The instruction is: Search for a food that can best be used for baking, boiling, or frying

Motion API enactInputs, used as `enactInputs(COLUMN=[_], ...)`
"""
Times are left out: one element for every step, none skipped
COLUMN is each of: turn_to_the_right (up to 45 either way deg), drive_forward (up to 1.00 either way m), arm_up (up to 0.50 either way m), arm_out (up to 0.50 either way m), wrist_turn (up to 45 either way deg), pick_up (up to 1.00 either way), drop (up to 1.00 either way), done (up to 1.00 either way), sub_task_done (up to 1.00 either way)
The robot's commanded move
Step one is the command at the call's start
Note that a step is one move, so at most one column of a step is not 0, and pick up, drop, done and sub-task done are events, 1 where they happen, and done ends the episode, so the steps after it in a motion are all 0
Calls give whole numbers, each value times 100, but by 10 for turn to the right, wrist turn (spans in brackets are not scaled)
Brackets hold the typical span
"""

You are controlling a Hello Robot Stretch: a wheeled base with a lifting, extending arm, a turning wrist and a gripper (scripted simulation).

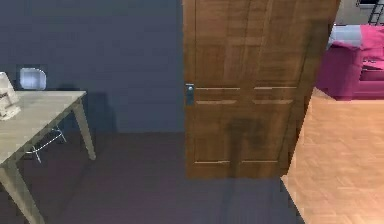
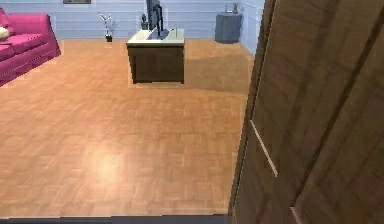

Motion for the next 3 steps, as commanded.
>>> enactInputs(turn_to_the_right=[0, -450, -390], drive_forward=[25, 0, 0], arm_up=[0, 0, 0], arm_out=[0, 0, 0], wrist_turn=[0, 0, 0], pick_up=[0, 0, 0], drop=[0, 0, 0], done=[0, 0, 0], sub_task_done=[0, 0, 0])
